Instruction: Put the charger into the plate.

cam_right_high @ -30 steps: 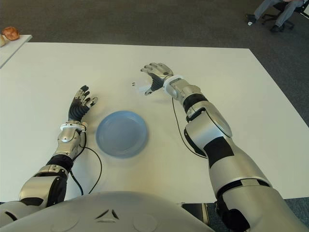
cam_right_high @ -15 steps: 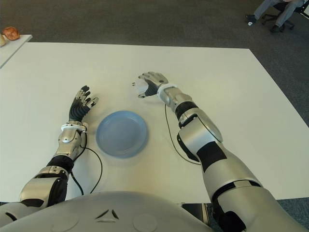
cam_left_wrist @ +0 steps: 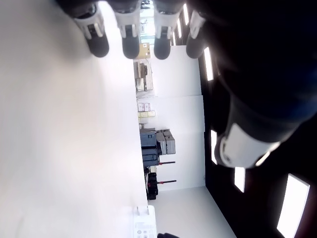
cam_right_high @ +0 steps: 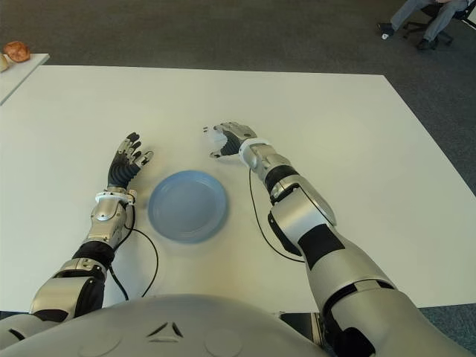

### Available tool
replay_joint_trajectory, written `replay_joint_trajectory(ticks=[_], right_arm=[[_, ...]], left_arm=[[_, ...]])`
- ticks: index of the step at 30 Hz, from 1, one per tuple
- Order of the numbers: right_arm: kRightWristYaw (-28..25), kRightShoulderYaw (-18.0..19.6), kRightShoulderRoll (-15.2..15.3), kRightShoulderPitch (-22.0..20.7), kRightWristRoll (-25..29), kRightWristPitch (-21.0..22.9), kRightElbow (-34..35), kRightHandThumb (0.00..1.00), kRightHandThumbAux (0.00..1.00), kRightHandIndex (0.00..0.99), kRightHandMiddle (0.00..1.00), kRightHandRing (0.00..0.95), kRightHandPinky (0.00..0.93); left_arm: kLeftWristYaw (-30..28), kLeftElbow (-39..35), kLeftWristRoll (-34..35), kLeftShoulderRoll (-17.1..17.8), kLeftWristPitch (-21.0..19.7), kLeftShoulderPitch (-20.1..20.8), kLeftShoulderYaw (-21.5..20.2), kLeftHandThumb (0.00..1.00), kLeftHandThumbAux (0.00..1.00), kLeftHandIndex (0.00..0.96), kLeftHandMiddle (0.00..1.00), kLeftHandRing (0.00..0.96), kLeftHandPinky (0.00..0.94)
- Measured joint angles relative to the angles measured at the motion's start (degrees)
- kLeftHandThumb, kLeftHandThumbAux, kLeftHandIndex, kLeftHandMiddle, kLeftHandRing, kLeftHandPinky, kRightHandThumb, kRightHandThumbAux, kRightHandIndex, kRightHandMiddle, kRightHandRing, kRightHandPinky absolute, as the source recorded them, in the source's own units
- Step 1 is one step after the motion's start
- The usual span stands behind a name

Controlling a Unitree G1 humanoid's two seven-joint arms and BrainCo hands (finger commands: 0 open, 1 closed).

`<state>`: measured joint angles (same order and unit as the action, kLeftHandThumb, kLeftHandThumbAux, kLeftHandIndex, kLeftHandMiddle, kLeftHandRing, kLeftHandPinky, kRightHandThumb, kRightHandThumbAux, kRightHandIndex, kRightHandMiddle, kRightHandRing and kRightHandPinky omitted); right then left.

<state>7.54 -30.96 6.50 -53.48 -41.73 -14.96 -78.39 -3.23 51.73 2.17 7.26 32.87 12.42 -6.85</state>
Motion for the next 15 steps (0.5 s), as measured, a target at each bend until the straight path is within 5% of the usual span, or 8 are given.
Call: replay_joint_trajectory(ticks=[15], right_arm=[[-0.5, 3.0, -0.9, 1.5, 3.1, 0.6, 0.4, 0.000, 0.478, 0.000, 0.000, 0.000, 0.000]], left_arm=[[0.0, -2.7, 0.0, -0.8, -0.9, -1.6, 0.9, 0.000, 0.676, 0.001, 0.019, 0.012, 0.022]])
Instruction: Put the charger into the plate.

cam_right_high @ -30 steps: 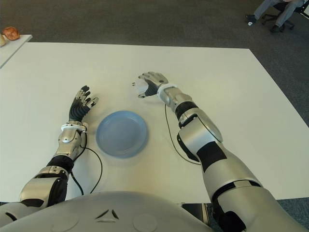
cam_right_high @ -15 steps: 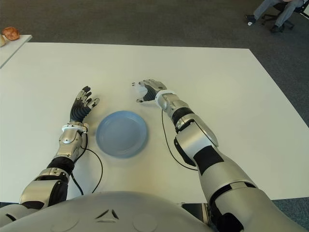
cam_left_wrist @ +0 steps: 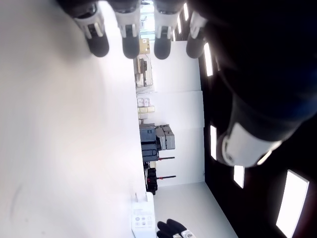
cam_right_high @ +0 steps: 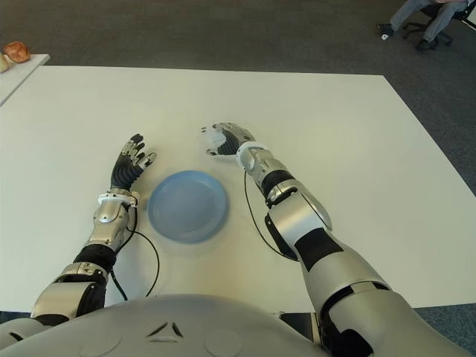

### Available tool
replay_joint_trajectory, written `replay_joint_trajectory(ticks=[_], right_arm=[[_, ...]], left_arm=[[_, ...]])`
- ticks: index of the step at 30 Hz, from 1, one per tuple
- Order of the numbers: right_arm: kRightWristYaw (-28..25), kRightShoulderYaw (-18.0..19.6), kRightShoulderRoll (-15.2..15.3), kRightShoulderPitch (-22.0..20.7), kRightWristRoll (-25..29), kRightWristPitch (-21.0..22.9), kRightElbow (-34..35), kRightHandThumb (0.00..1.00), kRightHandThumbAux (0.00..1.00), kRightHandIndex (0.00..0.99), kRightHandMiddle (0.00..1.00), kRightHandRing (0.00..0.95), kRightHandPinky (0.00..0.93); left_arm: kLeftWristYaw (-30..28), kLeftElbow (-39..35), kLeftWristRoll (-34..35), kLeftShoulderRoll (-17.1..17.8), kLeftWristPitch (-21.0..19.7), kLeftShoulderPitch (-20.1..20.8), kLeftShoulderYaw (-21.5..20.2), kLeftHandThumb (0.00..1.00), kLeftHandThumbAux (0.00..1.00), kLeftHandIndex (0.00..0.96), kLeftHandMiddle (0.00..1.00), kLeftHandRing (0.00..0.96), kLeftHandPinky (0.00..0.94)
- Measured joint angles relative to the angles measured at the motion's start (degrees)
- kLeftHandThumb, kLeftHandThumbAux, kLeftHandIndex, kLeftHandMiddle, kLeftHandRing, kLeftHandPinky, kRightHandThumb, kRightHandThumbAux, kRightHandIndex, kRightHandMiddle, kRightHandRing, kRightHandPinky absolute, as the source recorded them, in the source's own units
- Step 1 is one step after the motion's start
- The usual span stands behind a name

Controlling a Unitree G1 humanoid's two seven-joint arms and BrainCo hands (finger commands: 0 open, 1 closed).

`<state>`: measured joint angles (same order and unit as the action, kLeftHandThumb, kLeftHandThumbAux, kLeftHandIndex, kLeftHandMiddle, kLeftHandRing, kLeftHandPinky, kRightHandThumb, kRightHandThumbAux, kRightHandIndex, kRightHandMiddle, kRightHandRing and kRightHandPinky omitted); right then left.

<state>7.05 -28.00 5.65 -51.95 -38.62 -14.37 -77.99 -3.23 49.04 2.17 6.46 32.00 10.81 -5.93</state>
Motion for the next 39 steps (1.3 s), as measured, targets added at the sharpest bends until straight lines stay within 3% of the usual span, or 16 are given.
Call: replay_joint_trajectory(ticks=[10, 22, 27, 34, 39], right_arm=[[-1.5, 0.3, 0.1, 0.4, 0.7, 0.0, 0.2, 0.000, 0.455, 0.000, 0.000, 0.000, 0.000], [-4.9, 0.5, 2.2, 0.3, 1.0, -1.2, 1.2, 0.000, 0.507, 0.000, 0.000, 0.000, 0.000], [-9.4, -0.2, 6.6, 0.2, 1.0, -4.7, 2.2, 0.000, 0.531, 0.000, 0.000, 0.000, 0.000], [-12.9, -1.4, 12.5, 0.1, 0.6, -6.3, 2.9, 0.000, 0.573, 0.000, 0.000, 0.000, 0.000], [-15.8, -4.0, 17.9, 0.2, -1.2, -11.1, 5.1, 0.000, 0.593, 0.000, 0.000, 0.000, 0.000]], left_arm=[[0.0, -1.1, 0.0, -0.3, -0.4, -0.6, 0.1, 0.000, 0.664, 0.000, 0.009, 0.001, 0.006], [0.0, -1.5, 0.0, -0.5, -1.0, -0.7, 0.2, 0.000, 0.649, 0.000, 0.015, 0.005, 0.014], [0.0, -1.5, 0.0, -0.5, -1.0, -0.6, 0.2, 0.000, 0.641, 0.000, 0.018, 0.008, 0.017], [0.0, -1.2, 0.1, -0.5, -1.0, -0.5, 0.1, 0.000, 0.638, 0.000, 0.022, 0.013, 0.025], [-0.5, -0.4, 0.2, -0.4, -1.0, 0.0, 0.0, 0.000, 0.636, 0.003, 0.026, 0.020, 0.035]])
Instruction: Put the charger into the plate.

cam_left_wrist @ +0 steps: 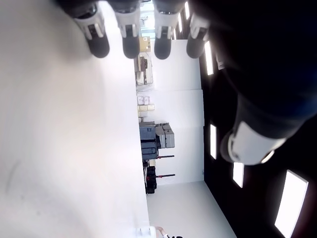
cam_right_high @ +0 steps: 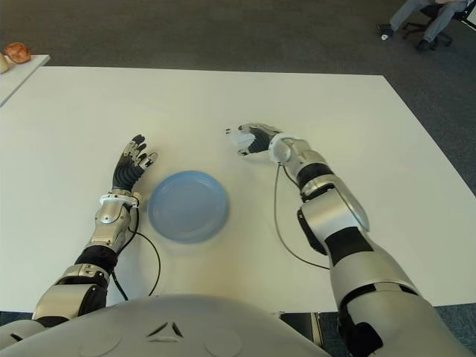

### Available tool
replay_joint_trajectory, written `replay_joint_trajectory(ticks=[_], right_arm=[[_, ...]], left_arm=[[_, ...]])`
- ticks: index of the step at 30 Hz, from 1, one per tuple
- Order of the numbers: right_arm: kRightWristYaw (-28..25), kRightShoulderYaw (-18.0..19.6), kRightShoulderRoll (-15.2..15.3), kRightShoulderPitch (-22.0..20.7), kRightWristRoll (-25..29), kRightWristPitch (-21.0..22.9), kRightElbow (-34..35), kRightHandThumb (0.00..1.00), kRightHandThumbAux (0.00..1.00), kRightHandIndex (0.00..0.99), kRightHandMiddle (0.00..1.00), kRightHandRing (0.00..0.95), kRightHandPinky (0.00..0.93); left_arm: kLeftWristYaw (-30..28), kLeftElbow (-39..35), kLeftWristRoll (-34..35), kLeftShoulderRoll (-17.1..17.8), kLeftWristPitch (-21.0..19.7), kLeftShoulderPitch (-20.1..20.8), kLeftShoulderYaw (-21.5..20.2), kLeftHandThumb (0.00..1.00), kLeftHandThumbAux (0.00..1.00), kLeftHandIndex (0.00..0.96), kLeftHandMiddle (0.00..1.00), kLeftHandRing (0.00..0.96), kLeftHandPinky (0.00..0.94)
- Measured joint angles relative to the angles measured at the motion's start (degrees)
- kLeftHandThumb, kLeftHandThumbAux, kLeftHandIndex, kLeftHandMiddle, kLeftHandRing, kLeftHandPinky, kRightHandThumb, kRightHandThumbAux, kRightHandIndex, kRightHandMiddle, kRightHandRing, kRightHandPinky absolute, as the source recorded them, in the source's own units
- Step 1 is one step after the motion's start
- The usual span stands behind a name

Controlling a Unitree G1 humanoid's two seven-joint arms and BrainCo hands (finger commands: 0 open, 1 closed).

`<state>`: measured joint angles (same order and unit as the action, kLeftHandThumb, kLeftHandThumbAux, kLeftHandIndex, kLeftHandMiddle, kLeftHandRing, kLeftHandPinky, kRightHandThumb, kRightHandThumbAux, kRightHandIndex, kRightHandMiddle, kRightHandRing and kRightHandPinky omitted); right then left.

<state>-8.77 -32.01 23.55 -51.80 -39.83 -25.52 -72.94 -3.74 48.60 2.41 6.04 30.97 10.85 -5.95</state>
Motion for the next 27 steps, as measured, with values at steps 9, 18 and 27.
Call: replay_joint_trajectory(ticks=[9, 18, 27], right_arm=[[3.6, -6.1, 10.3, 1.6, -6.2, -11.4, 4.6, 0.000, 0.639, 0.000, 0.000, 0.000, 0.000], [5.9, -6.3, 20.0, 7.2, -7.1, -19.2, 13.0, 0.000, 0.656, 0.000, 0.000, 0.000, 0.000], [4.7, -2.6, 24.7, 14.7, -4.3, -20.5, 22.2, 0.000, 0.632, 0.000, 0.012, 0.004, 0.000]], left_arm=[[-0.1, 2.6, 0.1, 0.8, 0.2, 1.7, -0.4, 0.000, 0.621, 0.001, 0.026, 0.019, 0.025], [-0.1, 4.8, 0.5, 1.7, 0.4, 2.9, -1.1, 0.000, 0.598, 0.000, 0.016, 0.009, 0.024], [-0.1, 7.6, 0.5, 2.3, 0.6, 4.8, -2.1, 0.000, 0.600, 0.000, 0.019, 0.008, 0.022]])
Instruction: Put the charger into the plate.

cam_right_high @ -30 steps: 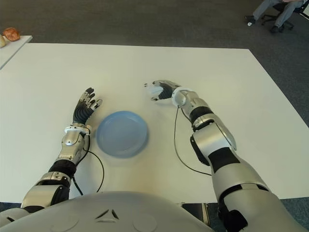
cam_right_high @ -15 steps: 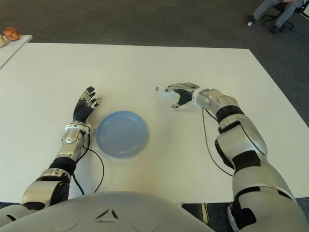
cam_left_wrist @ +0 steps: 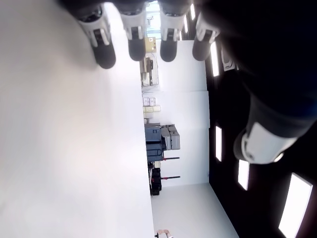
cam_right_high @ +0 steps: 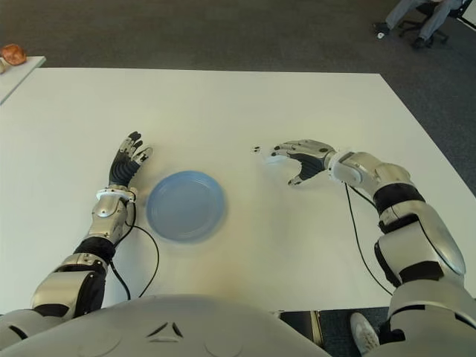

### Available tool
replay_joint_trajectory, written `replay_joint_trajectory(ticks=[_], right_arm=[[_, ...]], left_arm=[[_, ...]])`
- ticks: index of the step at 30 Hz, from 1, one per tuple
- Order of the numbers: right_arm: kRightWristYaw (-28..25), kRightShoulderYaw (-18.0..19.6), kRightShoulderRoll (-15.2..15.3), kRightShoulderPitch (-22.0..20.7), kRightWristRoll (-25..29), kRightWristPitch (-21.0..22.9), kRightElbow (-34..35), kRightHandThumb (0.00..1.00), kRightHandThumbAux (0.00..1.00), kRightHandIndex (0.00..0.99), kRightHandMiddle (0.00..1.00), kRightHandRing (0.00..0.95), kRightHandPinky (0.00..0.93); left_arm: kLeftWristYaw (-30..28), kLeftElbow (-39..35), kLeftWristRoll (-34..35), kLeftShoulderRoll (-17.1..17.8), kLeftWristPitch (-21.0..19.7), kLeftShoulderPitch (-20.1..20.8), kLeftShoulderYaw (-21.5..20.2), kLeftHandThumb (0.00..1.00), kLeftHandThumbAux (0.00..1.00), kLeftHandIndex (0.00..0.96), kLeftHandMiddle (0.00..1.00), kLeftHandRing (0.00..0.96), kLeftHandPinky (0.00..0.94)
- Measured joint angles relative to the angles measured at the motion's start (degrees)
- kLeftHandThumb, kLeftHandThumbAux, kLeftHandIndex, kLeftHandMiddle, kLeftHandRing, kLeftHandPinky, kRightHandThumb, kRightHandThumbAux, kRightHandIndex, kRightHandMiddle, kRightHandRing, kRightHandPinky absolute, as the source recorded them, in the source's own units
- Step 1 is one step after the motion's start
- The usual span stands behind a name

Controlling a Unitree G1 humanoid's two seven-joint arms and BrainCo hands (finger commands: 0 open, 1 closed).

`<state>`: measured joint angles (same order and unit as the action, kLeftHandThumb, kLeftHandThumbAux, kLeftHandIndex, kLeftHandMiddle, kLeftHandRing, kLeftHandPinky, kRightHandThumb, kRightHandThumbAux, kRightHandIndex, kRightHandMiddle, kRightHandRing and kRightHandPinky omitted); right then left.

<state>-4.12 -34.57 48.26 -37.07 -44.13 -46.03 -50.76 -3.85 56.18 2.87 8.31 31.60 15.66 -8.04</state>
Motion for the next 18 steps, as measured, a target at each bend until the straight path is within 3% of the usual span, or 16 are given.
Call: replay_joint_trajectory(ticks=[18], right_arm=[[-5.3, 8.8, 3.1, 12.9, 8.6, -0.3, 13.5, 0.000, 0.652, 0.000, 0.037, 0.026, 0.000]], left_arm=[[0.0, 3.0, 0.0, 1.1, 0.3, 1.9, -0.2, 0.000, 0.608, 0.000, 0.027, 0.016, 0.029]])
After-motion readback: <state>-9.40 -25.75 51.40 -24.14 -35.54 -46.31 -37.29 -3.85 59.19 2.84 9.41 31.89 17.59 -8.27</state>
